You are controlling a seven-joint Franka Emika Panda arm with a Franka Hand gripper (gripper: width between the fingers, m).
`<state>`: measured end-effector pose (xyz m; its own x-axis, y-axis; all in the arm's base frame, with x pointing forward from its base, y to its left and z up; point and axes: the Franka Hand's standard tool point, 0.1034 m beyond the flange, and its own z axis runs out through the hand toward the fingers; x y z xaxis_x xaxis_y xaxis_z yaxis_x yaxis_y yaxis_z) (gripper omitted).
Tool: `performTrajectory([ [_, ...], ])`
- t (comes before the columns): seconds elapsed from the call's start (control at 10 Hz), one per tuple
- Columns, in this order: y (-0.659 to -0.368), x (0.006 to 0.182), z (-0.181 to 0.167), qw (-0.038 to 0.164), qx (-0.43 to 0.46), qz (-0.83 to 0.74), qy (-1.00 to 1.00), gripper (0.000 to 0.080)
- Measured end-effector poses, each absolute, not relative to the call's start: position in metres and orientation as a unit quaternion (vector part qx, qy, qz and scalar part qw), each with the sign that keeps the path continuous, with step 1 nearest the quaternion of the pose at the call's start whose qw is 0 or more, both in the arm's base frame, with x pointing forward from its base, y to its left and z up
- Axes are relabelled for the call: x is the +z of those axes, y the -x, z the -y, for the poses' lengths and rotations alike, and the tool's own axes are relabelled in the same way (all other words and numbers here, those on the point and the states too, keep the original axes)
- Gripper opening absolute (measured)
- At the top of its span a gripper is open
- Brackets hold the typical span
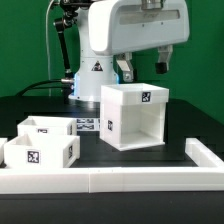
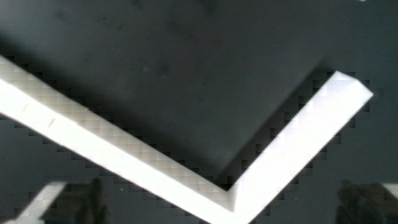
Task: Assemble drawer
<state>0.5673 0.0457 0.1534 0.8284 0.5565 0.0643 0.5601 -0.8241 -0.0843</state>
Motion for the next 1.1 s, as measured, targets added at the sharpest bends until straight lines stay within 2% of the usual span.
performTrajectory([
  [0.4, -0.568, 0.155, -0.044, 0.051, -0.015, 0.254, 0.966, 0.0650],
  [0.9, -0.497, 0.153, -0.062, 0.040, -0.011, 0.263, 0.964, 0.0650],
  [1.0, -0.487, 0.147, -0.067, 0.041, -0.009, 0.259, 0.965, 0.0650],
  [1.1, -0.490, 0.147, -0.065, 0.041, -0.009, 0.259, 0.965, 0.0650],
])
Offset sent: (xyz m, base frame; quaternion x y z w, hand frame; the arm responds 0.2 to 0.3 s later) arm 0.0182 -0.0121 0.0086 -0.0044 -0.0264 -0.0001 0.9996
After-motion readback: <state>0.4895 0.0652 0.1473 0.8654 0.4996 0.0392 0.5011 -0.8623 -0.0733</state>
